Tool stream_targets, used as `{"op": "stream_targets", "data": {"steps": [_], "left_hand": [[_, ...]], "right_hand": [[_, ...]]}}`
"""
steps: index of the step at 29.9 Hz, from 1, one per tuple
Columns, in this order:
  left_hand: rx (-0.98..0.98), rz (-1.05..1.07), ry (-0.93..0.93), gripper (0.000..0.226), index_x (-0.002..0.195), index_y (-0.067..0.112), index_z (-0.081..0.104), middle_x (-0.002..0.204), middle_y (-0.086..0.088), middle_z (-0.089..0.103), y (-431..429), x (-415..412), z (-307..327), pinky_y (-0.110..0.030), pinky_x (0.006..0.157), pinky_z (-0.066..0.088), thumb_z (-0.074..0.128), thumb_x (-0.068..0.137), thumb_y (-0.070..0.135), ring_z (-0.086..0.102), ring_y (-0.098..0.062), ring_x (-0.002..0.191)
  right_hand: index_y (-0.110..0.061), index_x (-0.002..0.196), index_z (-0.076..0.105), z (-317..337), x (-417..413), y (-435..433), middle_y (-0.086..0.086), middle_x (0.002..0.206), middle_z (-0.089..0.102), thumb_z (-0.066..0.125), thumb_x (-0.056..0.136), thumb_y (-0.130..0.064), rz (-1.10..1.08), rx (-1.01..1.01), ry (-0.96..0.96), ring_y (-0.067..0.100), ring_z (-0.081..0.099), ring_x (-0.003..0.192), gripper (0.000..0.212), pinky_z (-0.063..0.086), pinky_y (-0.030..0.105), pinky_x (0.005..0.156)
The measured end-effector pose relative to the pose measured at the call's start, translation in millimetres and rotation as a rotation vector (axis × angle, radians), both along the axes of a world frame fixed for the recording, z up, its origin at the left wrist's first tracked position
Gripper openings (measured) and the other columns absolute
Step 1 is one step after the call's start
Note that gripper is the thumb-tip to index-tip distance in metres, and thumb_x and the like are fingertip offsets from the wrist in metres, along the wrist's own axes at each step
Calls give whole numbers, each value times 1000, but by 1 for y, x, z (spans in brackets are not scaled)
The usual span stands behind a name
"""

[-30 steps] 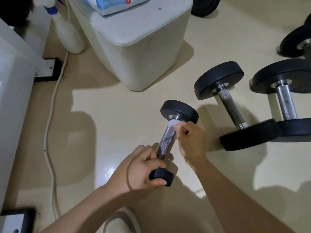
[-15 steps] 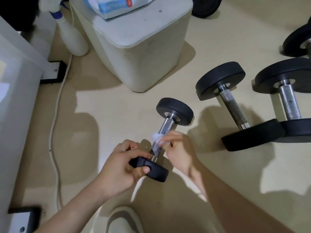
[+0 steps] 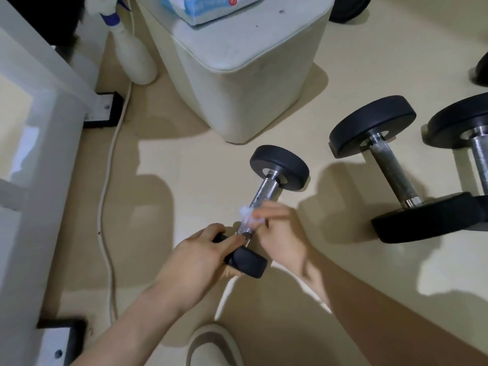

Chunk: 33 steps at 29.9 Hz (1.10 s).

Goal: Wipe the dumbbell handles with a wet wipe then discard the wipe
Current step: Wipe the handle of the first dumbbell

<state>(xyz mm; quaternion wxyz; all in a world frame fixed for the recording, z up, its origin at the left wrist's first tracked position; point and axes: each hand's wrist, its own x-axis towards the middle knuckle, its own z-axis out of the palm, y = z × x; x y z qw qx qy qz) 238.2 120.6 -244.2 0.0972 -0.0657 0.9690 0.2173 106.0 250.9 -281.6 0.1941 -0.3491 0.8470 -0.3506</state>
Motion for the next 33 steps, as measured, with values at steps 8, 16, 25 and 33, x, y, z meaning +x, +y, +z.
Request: {"op": "stream_targets", "data": {"steps": [8, 16, 25, 33], "left_hand": [[650, 375, -73, 43, 102, 54, 54, 98, 22, 60, 36, 3, -17, -15, 78, 44, 75, 67, 41, 57, 0, 92], [375, 233, 16, 57, 115, 51, 44, 94, 14, 40, 39, -4, -15, -21, 71, 46, 67, 66, 34, 48, -6, 80], [311, 227, -3, 40, 101, 36, 56, 88, 12, 47, 29, 6, -7, -21, 63, 45, 69, 65, 25, 50, -7, 72], [120, 221, -80, 38, 91, 30, 40, 84, 10, 35, 24, 18, -8, -29, 49, 33, 58, 64, 11, 36, -16, 62]], "right_hand": [[-8, 81, 54, -2, -31, -15, -5, 70, 53, 48, 81, 10, -98, 30, 128, 9, 42, 59, 20, 34, 9, 57], [-29, 51, 55, 1, -46, -9, -7, 66, 52, 71, 77, -13, -186, 25, -231, 10, 49, 62, 35, 38, 24, 64], [-10, 60, 68, -2, -52, -27, -8, 60, 51, 73, 76, -12, -208, -70, -282, 5, 43, 54, 17, 36, 19, 56], [-4, 68, 68, 2, -31, -41, 7, 72, 58, 76, 75, -6, -337, -124, -734, 15, 55, 66, 10, 55, 31, 73]]}}
